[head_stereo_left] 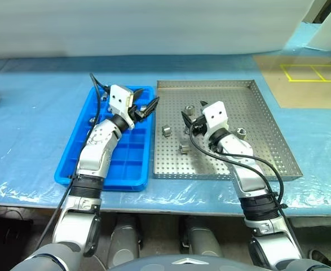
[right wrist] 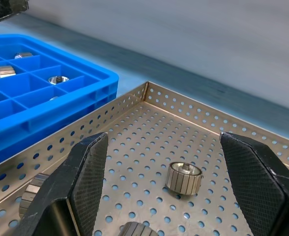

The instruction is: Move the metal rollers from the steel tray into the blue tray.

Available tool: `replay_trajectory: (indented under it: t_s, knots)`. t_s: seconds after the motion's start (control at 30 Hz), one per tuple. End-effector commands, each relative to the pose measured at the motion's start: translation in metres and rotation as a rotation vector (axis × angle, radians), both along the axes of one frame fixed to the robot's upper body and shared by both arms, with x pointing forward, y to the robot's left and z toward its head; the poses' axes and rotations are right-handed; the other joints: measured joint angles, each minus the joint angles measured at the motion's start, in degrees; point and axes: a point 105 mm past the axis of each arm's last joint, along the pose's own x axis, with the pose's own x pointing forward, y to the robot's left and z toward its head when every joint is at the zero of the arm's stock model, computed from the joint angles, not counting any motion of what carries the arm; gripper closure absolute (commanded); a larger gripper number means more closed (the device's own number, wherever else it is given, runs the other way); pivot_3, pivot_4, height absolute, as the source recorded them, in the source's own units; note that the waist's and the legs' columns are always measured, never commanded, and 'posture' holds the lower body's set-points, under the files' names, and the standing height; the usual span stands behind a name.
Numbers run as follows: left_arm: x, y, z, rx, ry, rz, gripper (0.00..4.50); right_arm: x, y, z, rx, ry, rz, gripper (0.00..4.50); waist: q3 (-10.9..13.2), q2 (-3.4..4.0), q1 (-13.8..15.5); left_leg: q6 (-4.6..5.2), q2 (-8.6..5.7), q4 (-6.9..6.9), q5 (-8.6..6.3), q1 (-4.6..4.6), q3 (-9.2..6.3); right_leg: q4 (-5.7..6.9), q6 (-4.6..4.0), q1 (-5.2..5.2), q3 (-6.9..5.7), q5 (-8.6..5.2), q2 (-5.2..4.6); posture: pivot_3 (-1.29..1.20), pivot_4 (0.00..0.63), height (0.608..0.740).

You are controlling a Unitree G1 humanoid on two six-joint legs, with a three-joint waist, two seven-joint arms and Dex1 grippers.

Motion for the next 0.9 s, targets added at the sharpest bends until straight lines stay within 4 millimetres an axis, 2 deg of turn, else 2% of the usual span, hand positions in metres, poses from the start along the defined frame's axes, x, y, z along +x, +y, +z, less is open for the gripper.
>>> replay_trajectory:
  t_s: [0.03,0.17,0.27,0.47,0.9]
  knots:
    - [-0.005,-0.001,0.007,-0.016,-0.029,0.019,1.10,-0.002,-0.002,0.003,0.012,-0.038,-0.039,0.79,0.0,0.00,0.0,0.00,0.00,-0.01,0.00,-0.01,0.01,0.00,0.00,-0.01,0.00,0.00,0.00,-0.16,0.150,0.740]
    - [-0.015,-0.001,0.001,-0.056,-0.005,0.052,1.10,-0.002,-0.023,-0.002,0.041,-0.045,-0.203,0.79,0.0,-0.01,0.1,0.03,-0.02,0.00,-0.02,-0.07,0.02,-0.06,0.00,-0.04,0.00,0.00,-0.01,-0.15,0.150,0.740]
    - [-0.020,0.004,-0.001,-0.093,0.016,0.069,1.10,-0.005,-0.022,-0.004,0.070,-0.044,-0.234,0.79,0.0,-0.01,0.1,0.03,-0.01,-0.02,-0.02,-0.11,0.03,-0.06,0.00,-0.10,0.00,-0.01,0.00,-0.15,0.150,0.740]
    - [-0.023,0.008,0.004,-0.084,0.013,0.068,1.10,-0.003,-0.010,0.000,0.070,-0.049,-0.167,0.79,0.0,-0.01,0.0,0.00,-0.01,-0.03,-0.01,-0.08,0.03,-0.03,0.15,-0.14,0.00,-0.08,0.00,-0.15,0.150,0.740]
    - [-0.020,0.009,0.003,-0.061,0.015,0.073,1.10,-0.002,-0.011,0.001,0.068,-0.057,-0.177,0.79,0.0,-0.01,0.0,0.00,-0.02,-0.06,-0.01,-0.20,0.03,-0.06,0.04,-0.22,0.00,-0.02,0.00,-0.16,0.150,0.740]
